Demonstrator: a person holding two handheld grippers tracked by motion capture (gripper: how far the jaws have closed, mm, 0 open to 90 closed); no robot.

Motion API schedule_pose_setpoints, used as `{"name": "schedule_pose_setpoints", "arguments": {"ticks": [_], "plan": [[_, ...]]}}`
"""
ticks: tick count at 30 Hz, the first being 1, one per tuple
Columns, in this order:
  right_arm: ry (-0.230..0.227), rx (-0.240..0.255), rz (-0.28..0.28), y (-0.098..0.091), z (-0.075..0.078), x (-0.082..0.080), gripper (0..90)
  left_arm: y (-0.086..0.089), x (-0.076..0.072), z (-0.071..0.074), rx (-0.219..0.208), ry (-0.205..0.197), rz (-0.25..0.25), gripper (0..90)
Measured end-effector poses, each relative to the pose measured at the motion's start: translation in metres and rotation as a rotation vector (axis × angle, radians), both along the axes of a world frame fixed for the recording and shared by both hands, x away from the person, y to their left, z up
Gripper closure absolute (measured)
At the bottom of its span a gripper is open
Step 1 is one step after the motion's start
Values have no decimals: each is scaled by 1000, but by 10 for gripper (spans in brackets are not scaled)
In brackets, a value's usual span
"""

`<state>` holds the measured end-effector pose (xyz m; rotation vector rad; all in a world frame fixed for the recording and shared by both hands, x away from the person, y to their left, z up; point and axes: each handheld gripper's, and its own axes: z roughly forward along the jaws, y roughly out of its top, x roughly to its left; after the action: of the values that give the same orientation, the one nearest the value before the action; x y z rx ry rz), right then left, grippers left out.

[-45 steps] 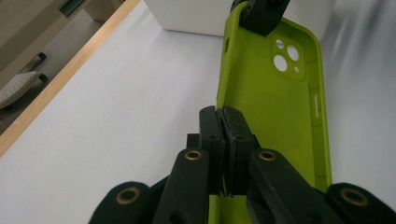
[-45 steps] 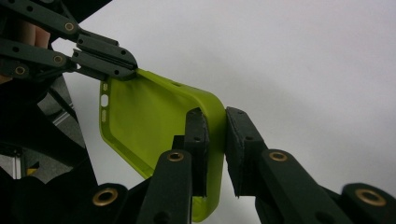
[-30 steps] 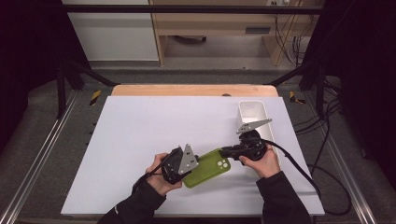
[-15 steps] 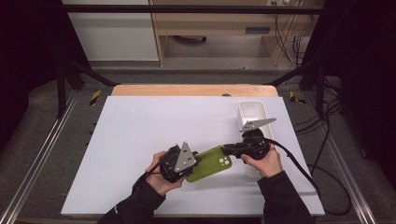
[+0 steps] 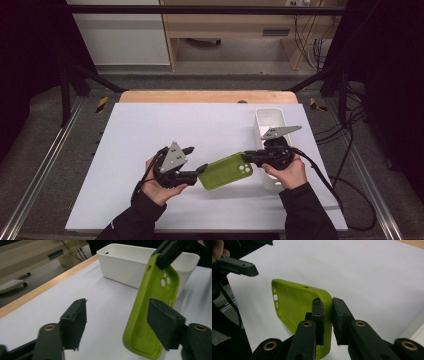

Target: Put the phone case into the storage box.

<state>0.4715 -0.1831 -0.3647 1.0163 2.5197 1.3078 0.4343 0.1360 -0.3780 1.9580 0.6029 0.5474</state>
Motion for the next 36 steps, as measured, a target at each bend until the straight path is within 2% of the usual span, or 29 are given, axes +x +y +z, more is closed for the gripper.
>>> {"name": "schedule_pose_setpoints", "arguments": {"ticks": [1, 4, 6, 10, 14, 23, 27, 36], "plan": [[-9, -2, -2, -1, 0, 0, 808, 3, 1, 0, -12, 6, 2, 287], [-26, -3, -7, -3, 3, -1, 808, 16, 5, -2, -84, 35, 13, 207], [-29, -4, -7, -4, 4, -1, 808, 22, 7, -4, -107, 54, 17, 193], [-59, -13, -15, -8, 7, -3, 807, 32, 8, -10, -114, 59, 29, 136], [-81, -11, -19, -12, 11, -4, 807, 42, 10, -14, -145, 77, 38, 120], [-141, -21, -24, -21, 23, -9, 807, 66, 12, -27, -185, 109, 66, 77], [-194, -51, -20, -21, 32, -11, 806, 76, 11, -30, -191, 110, 85, 76], [-247, -85, -28, -24, 47, -11, 806, 96, 12, -42, -182, 121, 112, 76]]}}
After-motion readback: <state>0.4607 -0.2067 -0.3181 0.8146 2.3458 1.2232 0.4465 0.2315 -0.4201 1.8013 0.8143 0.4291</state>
